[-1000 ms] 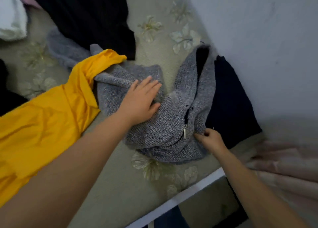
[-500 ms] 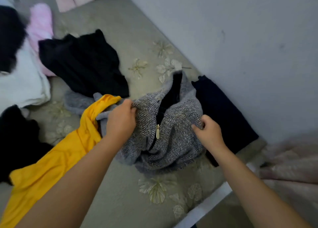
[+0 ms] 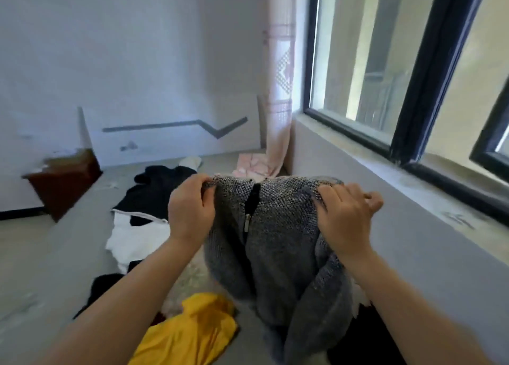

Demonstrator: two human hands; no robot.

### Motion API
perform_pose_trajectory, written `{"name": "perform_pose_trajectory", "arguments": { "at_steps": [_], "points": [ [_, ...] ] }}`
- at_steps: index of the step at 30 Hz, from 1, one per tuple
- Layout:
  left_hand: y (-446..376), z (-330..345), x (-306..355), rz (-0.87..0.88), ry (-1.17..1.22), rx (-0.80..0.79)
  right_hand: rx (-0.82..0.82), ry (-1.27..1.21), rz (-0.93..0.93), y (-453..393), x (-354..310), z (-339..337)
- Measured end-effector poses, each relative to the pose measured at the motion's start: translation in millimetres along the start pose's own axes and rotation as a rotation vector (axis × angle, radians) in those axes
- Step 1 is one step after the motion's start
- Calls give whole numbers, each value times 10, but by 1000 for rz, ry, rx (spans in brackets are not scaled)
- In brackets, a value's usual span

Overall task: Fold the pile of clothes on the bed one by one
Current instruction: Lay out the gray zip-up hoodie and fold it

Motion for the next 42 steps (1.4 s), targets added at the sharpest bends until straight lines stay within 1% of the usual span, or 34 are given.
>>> {"name": "perform_pose_trajectory", "arguments": {
  "at_steps": [2, 6, 10, 13, 15, 19, 22, 24, 27, 29, 31, 32, 33, 34, 35, 36, 37, 39, 42],
  "points": [
    [-89, -507, 187, 93, -107, 103, 114, -2, -25, -183, -247, -459],
    [-110, -1482, 451, 147, -249, 289, 297, 2, -88, -304, -734, -1364],
    [124, -2318, 590, 169, -347, 364, 430, 20, -180, -140, -1220, -2026],
    [463, -2758, 544, 214, -418, 391, 488, 53, -262, 104, -1505, -2238],
    [703, -2969, 441, 239, -475, 371, 472, 42, -314, 269, -1661, -2229],
    [1085, -3202, 94, 247, -575, 291, 357, -17, -421, 533, -2003, -1996],
    [1319, -3210, -289, 265, -670, 212, 248, -45, -526, 666, -2226, -1631],
    [1442, -3178, -616, 258, -709, 150, 174, -118, -577, 707, -2364, -1333],
    [1546, -3068, -1024, 249, -746, 58, 164, -168, -665, 737, -2539, -913],
    [1540, -2868, -1363, 242, -776, -65, 78, -214, -673, 691, -2655, -446],
    [1410, -2627, -1773, 190, -801, -202, -16, -280, -651, 565, -2768, 132],
    [1314, -2497, -2008, 115, -797, -283, -59, -307, -623, 483, -2829, 432],
    [1211, -2357, -2264, 0, -779, -364, -126, -332, -565, 368, -2897, 746],
    [1127, -2211, -2529, -150, -760, -435, -232, -343, -468, 253, -2966, 1064],
    [1099, -2054, -2794, -309, -752, -500, -387, -326, -356, 206, -3028, 1407],
    [1143, -1884, -3020, -444, -746, -555, -579, -278, -268, 258, -3085, 1758],
    [1269, -1688, -3213, -553, -738, -630, -743, -211, -233, 406, -3132, 2075],
    [1705, -1217, -3478, -654, -747, -827, -970, -93, -293, 899, -3192, 2606],
    [2723, -561, -3701, -797, -644, -1168, -1273, -4, -407, 1953, -3120, 3132]
  ]
}}
Point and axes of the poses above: each hand's wrist, its own y-axis away from the middle knuckle, its own z-axis out of the palm, x = y × z, the point moved 5 cm from there along -y, towards the middle knuckle, and after that the axes turned 13 degrees about -x, right-handed, at the moved point
